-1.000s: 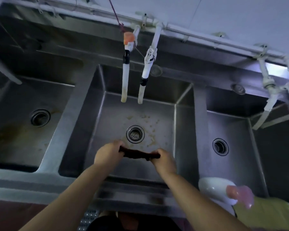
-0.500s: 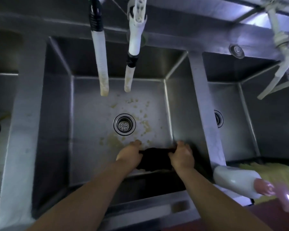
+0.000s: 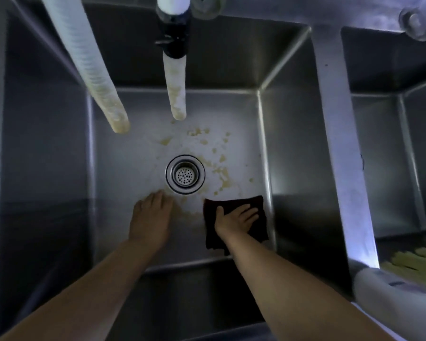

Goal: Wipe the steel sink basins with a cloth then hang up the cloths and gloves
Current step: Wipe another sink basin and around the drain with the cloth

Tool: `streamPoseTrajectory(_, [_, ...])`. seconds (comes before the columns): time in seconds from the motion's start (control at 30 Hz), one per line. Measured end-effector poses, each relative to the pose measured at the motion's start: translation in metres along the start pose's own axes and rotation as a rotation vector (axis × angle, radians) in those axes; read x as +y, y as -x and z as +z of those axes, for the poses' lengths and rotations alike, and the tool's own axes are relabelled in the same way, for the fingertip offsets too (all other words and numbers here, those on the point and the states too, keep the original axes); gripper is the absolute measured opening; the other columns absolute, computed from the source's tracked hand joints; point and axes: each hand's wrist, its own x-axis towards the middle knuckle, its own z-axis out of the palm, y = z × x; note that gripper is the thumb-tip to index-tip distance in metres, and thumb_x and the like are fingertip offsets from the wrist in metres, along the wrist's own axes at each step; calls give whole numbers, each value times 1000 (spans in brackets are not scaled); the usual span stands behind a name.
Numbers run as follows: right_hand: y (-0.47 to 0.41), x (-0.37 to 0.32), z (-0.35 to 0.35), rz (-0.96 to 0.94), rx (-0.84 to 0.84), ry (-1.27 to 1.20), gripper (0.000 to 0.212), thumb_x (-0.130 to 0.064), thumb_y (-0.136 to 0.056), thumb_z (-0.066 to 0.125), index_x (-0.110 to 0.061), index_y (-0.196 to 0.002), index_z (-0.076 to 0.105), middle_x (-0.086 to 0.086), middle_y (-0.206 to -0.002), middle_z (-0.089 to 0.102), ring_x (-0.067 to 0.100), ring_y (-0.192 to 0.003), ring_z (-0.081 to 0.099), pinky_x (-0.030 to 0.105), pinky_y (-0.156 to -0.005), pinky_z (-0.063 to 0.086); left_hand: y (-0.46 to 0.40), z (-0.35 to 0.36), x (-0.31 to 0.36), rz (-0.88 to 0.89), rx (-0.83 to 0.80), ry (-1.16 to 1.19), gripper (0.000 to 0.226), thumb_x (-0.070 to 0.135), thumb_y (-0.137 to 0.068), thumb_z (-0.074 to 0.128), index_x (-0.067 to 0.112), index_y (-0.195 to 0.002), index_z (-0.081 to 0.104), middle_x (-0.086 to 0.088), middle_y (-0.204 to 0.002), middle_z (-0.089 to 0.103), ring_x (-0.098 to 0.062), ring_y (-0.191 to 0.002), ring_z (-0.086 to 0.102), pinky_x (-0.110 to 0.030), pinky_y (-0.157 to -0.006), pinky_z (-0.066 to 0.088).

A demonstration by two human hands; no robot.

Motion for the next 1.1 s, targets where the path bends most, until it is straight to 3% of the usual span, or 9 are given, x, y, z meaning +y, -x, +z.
streamPoseTrajectory(0.1, [-23, -3, 3, -73, 225, 21, 92, -56, -94, 35, 0, -145, -18, 22, -155, -20, 36, -143, -19, 43, -116, -8, -10, 9, -5, -86, -89, -92, 94, 34, -84, 61, 14, -149, -5, -12, -157, -10, -33, -144, -6, -55, -113, 6])
streamPoseTrajectory(0.2, [-45, -7, -3, -165, 378, 53, 91, -55, -93, 39, 0, -148, -9, 24, -156, -13, 38, -143, -15, 45, -115, -10, -16, 16, -8, -142, -128, -174, 118, 52, -77, 64, 6, -144, -21, -18, -154, -20, -39, -142, -11, -63, -109, 5])
streamPoseTrajectory(0.33, [-61, -13, -9, -356, 491, 176, 86, -50, -93, 42, 2, -148, 1, 26, -156, -1, 40, -144, -6, 45, -114, -12, -23, 22, -20, -234, -159, -144, 128, 54, -73, 68, 1, -141, -26, -22, -152, -22, -44, -141, -11, -61, -111, 16])
streamPoseTrajectory(0.43, [-83, -30, -27, -531, 554, 307, 84, -49, -92, 43, 2, -148, 8, 26, -156, 5, 40, -145, 0, 44, -116, -9, -27, 25, -27, -244, -187, -173, 126, 55, -74, 67, -3, -141, -23, -26, -152, -18, -45, -141, -6, -57, -112, 16])
streamPoseTrajectory(0.63, [-137, -95, -73, -764, 617, 472, 79, -50, -92, 35, -3, -150, 9, 21, -157, 9, 34, -146, 2, 42, -118, -5, -36, 35, -33, -238, -179, -190, 129, 55, -69, 71, -3, -143, -16, -26, -154, -11, -44, -142, 1, -51, -115, 13])
streamPoseTrajectory(0.83, [-146, -158, -75, -817, 633, 467, 76, -49, -92, 30, -5, -150, 8, 18, -158, 6, 32, -146, 0, 42, -119, -2, -42, 47, -39, -230, -162, -134, 132, 53, -65, 74, -3, -144, -15, -26, -154, -11, -44, -141, -1, -48, -114, 14])
streamPoseTrajectory(1.1, [-115, -106, -49, -994, 587, 537, 78, -53, -90, 35, -8, -151, 13, 15, -158, 11, 30, -147, 4, 43, -118, -2, -37, 49, -42, -217, -136, -69, 134, 53, -63, 76, -1, -144, -16, -24, -154, -13, -42, -142, -4, -46, -116, 11])
